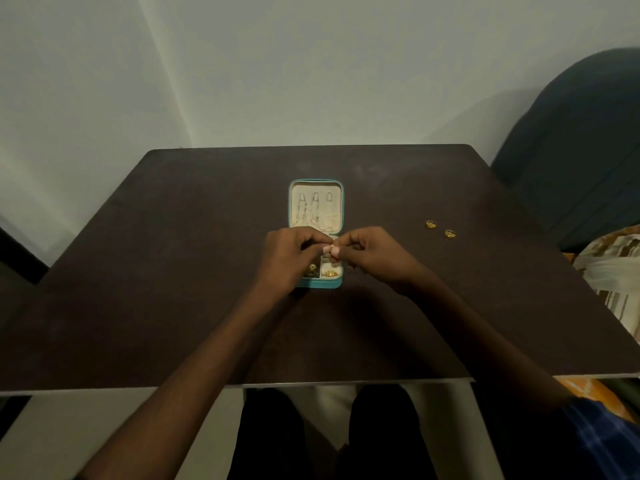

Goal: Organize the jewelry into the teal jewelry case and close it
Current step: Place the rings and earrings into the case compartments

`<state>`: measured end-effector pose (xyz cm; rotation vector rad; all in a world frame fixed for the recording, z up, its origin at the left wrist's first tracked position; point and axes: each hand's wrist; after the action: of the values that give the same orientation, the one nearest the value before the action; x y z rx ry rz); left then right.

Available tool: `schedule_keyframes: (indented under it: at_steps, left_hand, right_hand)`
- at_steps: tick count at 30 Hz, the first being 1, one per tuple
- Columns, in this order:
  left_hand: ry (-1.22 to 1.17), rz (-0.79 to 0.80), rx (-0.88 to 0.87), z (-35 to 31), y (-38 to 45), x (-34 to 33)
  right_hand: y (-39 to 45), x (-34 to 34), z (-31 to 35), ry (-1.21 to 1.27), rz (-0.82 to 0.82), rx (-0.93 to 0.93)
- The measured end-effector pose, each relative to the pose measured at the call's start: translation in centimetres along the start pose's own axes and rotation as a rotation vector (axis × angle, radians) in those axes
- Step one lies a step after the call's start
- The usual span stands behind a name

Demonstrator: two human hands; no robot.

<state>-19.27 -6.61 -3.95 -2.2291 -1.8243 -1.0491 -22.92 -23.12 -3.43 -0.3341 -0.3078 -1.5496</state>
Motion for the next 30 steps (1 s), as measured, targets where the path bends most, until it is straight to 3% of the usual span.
schedule_keyframes:
  at_steps: [6, 10, 23, 30]
  left_hand:
    - [0.068, 0.052, 0.008, 0.8, 0.1, -0.5]
    - [0.142, 0.109, 0.015, 1.2, 0.2, -1.0]
    - [0.332, 0.163, -0.081, 1.2, 0.3, -1.6]
    - [0.437, 0.284, -0.141, 0.6, 1.2, -1.4]
  right_hand:
    - [1.0, -0.9, -1.1, -0.572, -0.174, 0.228]
    - [1.7, -1.2, -2.5, -0.768, -0.179, 0.237]
    - [1.6, -1.4, -2.2, -0.759, -0.226, 0.233]
    - [1.9, -1.7, -3.0, -0.857, -0.183, 0.307]
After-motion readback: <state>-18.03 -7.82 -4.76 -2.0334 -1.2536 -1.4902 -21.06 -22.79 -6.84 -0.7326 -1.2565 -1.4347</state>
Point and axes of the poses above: each hand's wrist, its own y-axis towards the middle knuckle, its own x-axis out of the back of the hand, z = x × y, and after that the axes turned 5 degrees about -z, right-handed
